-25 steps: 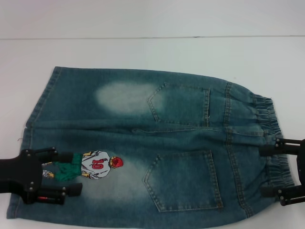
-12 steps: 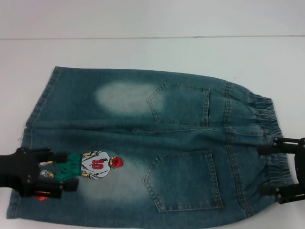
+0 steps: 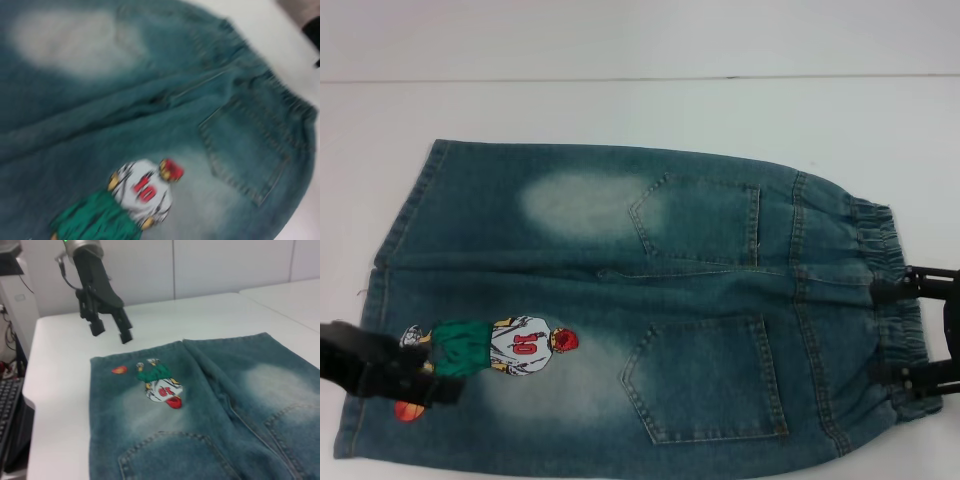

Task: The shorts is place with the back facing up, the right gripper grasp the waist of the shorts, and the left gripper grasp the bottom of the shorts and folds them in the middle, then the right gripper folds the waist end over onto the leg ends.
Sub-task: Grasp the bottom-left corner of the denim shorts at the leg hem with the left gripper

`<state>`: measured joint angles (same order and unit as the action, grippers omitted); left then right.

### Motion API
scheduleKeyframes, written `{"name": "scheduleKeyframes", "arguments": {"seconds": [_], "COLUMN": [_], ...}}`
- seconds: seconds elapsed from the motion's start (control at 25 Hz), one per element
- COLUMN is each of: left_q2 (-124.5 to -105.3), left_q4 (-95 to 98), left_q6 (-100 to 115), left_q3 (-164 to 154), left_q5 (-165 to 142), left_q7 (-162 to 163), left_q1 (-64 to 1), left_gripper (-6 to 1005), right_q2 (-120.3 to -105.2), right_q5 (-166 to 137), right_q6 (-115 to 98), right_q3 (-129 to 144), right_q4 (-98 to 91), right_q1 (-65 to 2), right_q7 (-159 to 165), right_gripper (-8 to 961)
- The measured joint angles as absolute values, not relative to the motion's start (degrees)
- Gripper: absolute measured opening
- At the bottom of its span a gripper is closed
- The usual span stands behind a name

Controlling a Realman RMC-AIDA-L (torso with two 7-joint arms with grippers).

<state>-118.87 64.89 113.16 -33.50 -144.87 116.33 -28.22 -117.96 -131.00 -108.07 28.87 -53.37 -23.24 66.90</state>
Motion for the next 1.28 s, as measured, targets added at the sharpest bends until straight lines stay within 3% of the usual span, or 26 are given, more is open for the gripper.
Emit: {"name": "scheduleKeyframes", "arguments": {"seconds": [0.44, 1.28], "left_q2": [-115.85, -115.73], "left_q4": [64.5, 60.2], "left_q6": [112.0, 106.3], "left_q3": [-33.4, -37.9], "left_q5": [-158.1, -163.8], "left_q7": [126.2, 129.3], "left_q1": [-31.8, -30.2], "left_gripper": [949, 948], "right_q2": [-117.43, -117.4], "right_q5": [-132.4, -132.5], "right_q6": [-105.6, -105.6], "right_q3": [29.1, 29.6], "right_q4": [-53.7, -54.0], "right_q1": [-23.6, -25.5], "right_q7": [67.1, 67.5], "right_gripper": [928, 927]}}
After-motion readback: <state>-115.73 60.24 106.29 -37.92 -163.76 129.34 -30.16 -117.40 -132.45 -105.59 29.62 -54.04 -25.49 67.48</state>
